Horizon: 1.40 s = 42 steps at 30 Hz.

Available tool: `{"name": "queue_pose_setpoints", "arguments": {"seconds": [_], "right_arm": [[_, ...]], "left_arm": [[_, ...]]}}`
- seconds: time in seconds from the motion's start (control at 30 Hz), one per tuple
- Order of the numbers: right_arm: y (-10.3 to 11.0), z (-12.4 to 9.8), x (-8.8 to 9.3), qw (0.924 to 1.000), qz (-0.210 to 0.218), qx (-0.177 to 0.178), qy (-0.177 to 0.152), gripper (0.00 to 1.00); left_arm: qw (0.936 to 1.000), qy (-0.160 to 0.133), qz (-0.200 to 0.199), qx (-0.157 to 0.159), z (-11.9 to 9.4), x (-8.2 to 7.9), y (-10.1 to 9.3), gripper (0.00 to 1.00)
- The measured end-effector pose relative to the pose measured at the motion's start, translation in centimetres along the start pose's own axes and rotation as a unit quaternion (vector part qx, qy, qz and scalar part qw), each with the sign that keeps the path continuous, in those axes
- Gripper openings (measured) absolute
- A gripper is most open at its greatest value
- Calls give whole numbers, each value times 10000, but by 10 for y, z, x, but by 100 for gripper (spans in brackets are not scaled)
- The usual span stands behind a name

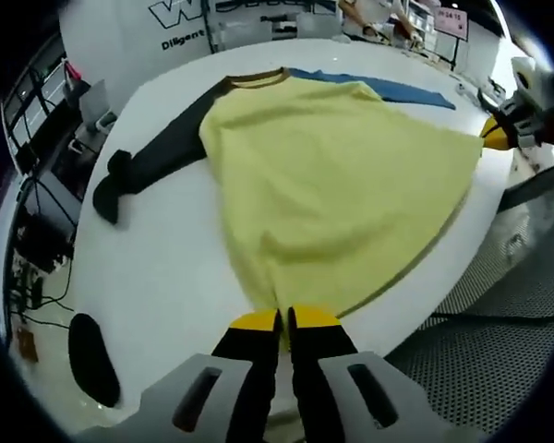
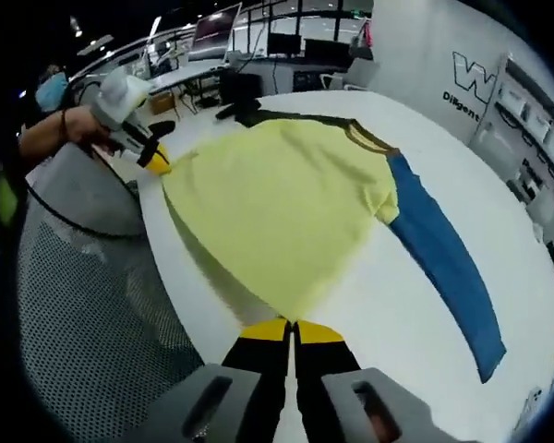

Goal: Fold the garment on the visible template until the final outline fits inside the template.

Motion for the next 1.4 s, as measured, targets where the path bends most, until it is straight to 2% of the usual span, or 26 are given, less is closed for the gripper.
{"name": "queue_pose_setpoints", "arguments": {"seconds": [0.1, 0.23, 0.43, 0.5, 0.63, 0.7, 0.77, 0.83, 0.9, 1.03, 1.1, 1.4], "right_arm": [[6, -1, -2, 9977, -636, -186, 170, 0], [14, -2, -2, 9892, -1302, -561, 383, 0], [17, -8, -4, 9845, -1501, -794, 438, 0], [17, -9, -4, 9789, -1754, -895, 550, 0], [21, -14, -8, 9576, -2489, -1190, 835, 0], [24, -13, -10, 9520, -2597, -1387, 843, 0], [30, -9, -8, 9402, -2808, -1676, 953, 0], [33, -2, -5, 9382, -2768, -1819, 1005, 0], [35, 6, 1, 9293, -2921, -1924, 1184, 0], [45, 18, 8, 9211, -2836, -2352, 1255, 0], [44, 26, 13, 9164, -2912, -2359, 1404, 0], [46, 36, 18, 9108, -2726, -2632, 1636, 0]], "left_arm": [[9998, 58, 192, -31, -2, 2, 0, 0], [9999, 10, 102, -62, -7, 3, 3, 0], [9998, -10, 110, -140, -13, 6, 9, 0], [9997, -4, 176, -149, -14, 5, 10, 0], [9989, 30, 403, -239, -17, 4, 12, 0], [9976, 102, 591, -353, -17, 5, 14, 0], [9960, 152, 755, -462, -18, 5, 17, 0], [9956, 180, 789, -470, -17, 6, 17, 0], [9954, 217, 816, -454, -16, 7, 17, 0], [9933, 316, 969, -539, -14, 10, 19, 0], [9939, 342, 920, -512, -13, 11, 20, 0], [9941, 403, 869, -511, -12, 13, 21, 0]]}}
Point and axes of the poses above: the point that each gripper's makers call its tool centre point, and the gripper's own axes: z roughly forward along the fingers, y roughly to its left, x roughly out of its underside, the point moved 5 cm from there along -z, roughly backward along the fingers, and after that the axes turned 5 degrees about -x, right-handed, at the moved point
